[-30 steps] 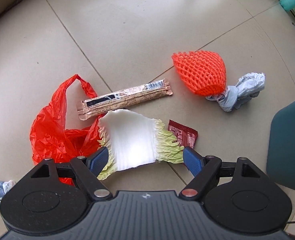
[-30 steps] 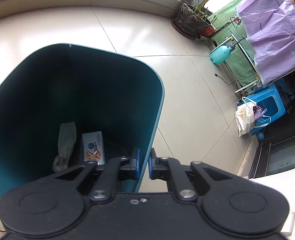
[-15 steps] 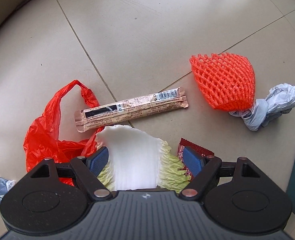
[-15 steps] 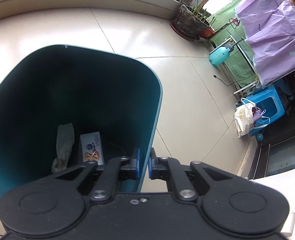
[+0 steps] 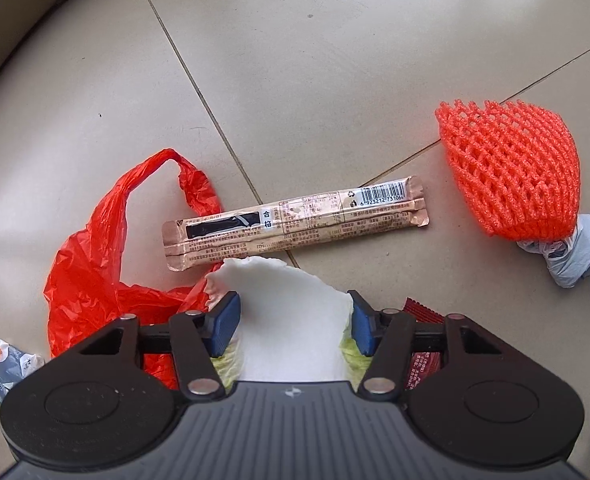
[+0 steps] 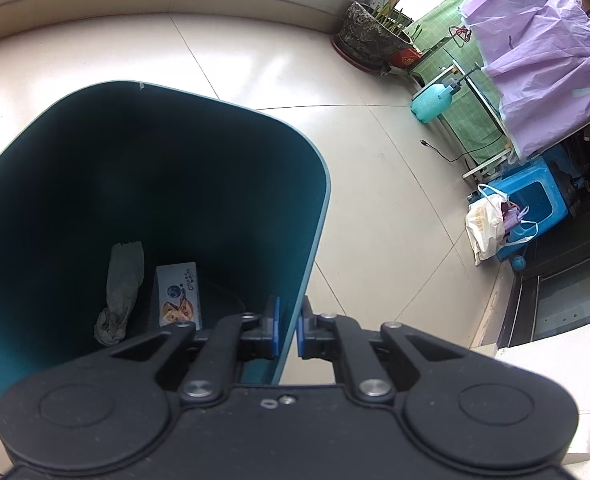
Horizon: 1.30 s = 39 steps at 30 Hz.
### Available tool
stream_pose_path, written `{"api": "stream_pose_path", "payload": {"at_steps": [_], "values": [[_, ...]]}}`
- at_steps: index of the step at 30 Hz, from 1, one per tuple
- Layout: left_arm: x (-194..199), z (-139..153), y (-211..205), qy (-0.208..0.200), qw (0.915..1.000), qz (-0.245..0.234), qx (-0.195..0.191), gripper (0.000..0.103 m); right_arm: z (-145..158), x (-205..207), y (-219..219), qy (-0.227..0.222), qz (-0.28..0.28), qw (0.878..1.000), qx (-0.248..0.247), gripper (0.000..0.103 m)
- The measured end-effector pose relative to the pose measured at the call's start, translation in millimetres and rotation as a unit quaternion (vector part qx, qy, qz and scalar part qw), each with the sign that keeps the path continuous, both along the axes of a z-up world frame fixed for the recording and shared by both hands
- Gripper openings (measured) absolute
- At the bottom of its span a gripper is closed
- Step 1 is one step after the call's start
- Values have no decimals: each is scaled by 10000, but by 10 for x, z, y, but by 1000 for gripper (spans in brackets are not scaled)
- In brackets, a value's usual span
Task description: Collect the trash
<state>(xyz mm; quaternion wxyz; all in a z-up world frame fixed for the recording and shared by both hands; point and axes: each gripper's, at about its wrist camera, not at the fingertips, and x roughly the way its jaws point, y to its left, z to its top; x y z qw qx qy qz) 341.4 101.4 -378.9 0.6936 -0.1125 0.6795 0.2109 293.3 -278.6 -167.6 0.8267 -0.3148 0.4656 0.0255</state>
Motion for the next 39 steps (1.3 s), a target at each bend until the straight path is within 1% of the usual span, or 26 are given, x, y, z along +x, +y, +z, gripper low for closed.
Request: {"api": "stream_pose_path", "payload": {"at_steps": [1,2,3,4,6,8,11,14,17,21,25,29,31,34,36,39], "values": [[-8,16,6,-25,10000,-4,-47,48,2,4,-9,-7,-17,10000,25,7],[-22,37,8,-46,9999,-22,-103,38,7,5,-22,-20,-37,10000,70,7],[-36,61,9,-61,9999,-57,-126,32,10,5,-29,-27,-48,9999,100,7],[-49,84,1,-83,9998,-117,-118,30,12,-2,-42,-43,-67,9999,136,7],[-91,129,-13,-119,9996,-255,-92,23,11,-16,-66,-74,-104,9997,191,7],[-157,223,-48,-171,9993,-306,-127,19,18,-29,-98,-103,-151,9995,270,7],[-244,366,-21,-364,9983,-441,-135,13,24,-63,-117,-158,-166,9991,346,7],[-338,542,22,-517,9970,-536,-234,6,35,-83,-120,-287,-199,9984,448,7],[-426,717,6,-665,9955,-607,-310,6,47,-94,-126,-436,-255,9971,572,6],[-452,942,-49,-825,9931,-726,-401,6,84,-108,-143,-532,-235,9954,767,6],[-444,1336,-166,-1100,9885,-849,-602,6,96,-120,-175,-617,-218,9940,876,5],[-403,1767,-367,-1403,9806,-1115,-789,6,104,-122,-192,-652,-161,9937,901,5],[-382,2035,-548,-1582,9745,-1401,-761,6,93,-135,-192,-661,-162,9938,876,5],[-368,2405,-844,-1873,9623,-1821,-760,6,95,-130,-214,-645,-226,9934,925,4],[-352,2630,-1015,-2049,9546,-2021,-769,6,90,-134,-221,-637,-257,9933,933,4],[-319,2912,-1253,-2298,9412,-2308,-895,6,90,-138,-234,-644,-272,9929,967,5]]}}
